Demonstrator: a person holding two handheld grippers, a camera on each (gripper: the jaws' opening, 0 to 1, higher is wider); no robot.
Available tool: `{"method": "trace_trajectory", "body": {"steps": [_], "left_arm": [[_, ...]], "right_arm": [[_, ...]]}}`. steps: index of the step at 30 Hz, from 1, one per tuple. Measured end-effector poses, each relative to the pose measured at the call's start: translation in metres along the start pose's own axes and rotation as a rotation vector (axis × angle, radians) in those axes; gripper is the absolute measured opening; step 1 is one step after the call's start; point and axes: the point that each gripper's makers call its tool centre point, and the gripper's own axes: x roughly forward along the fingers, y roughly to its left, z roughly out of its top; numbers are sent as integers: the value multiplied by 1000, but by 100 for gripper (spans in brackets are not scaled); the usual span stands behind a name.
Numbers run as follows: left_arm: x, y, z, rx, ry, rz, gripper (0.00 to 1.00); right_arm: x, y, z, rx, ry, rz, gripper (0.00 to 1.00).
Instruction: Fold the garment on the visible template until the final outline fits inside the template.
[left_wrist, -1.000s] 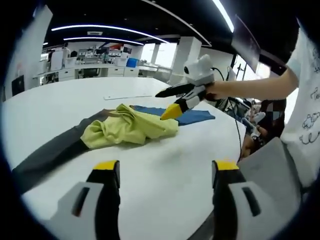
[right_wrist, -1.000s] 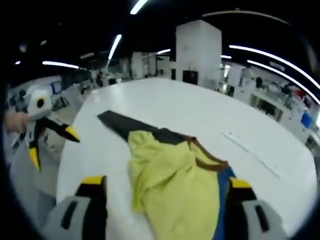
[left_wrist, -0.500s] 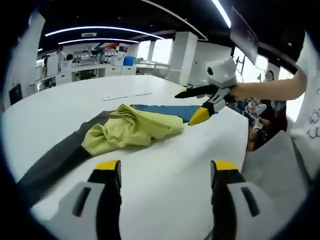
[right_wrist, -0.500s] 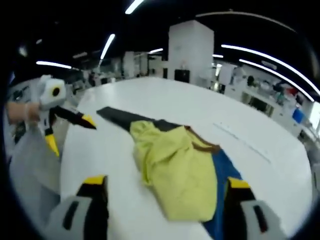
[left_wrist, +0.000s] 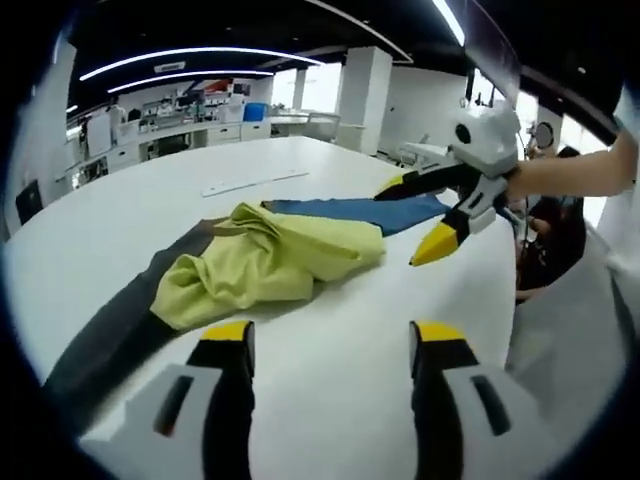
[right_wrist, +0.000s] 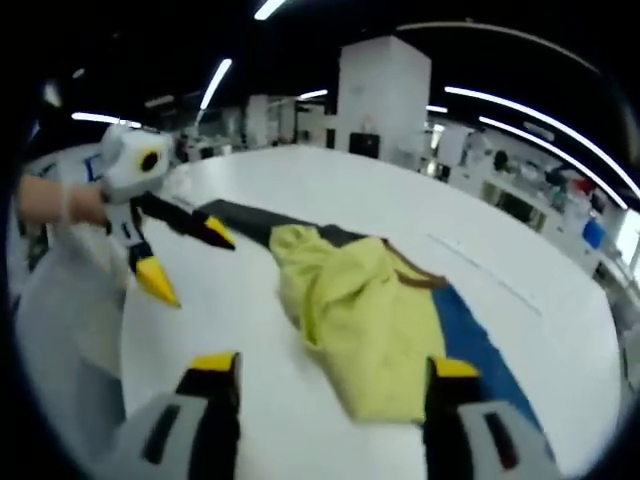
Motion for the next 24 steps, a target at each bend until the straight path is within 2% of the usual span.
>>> {"method": "trace_trajectory", "body": {"steps": [4, 8, 13, 19, 20, 21, 22, 23, 24], "left_arm": [[11, 2, 0, 2, 18, 12, 53], [21, 8, -8, -22, 47, 18, 50], [30, 9, -12, -25, 76, 40, 45], [41, 14, -17, -74, 100, 63, 39], [43, 16, -19, -72, 110, 75, 38], [45, 18, -21, -22, 126, 89, 37], [47, 17, -20, -20, 122, 87, 37], [48, 16, -19, -37, 116, 84, 37], [51, 14, -17, -98, 98, 77, 36]], "right_arm": [[10, 3, 0, -37, 12, -10, 56], [23, 9, -1, -45, 22, 3, 47], [35, 9, -4, -54, 36, 0, 26], [44, 13, -6, -61, 54, 5, 18], [45, 13, -7, -59, 57, 7, 15], [46, 14, -8, -58, 60, 7, 11], [48, 13, -9, -60, 64, 5, 10], [50, 12, -10, -60, 65, 5, 9], [49, 13, -10, -57, 65, 5, 8]]}}
